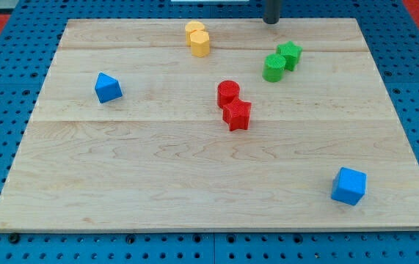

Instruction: Slide the green star and the green circle slightly down

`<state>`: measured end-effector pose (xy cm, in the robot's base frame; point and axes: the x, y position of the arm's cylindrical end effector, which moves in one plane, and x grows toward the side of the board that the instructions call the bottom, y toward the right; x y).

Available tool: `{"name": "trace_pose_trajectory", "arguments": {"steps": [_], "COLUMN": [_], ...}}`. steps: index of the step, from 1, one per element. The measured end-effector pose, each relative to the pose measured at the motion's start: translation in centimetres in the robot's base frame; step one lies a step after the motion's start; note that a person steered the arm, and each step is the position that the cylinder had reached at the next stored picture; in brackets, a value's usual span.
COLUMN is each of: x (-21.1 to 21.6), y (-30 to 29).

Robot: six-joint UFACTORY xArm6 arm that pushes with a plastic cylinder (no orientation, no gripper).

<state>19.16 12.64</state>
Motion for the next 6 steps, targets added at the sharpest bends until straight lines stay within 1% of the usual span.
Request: {"name": "trace_pose_trajectory", "arguments": {"steps": [1, 2, 3, 6], "x": [0.0, 1.7, 2.3, 2.0], "y": [-0.5, -1.3, -1.3, -0.8]}}
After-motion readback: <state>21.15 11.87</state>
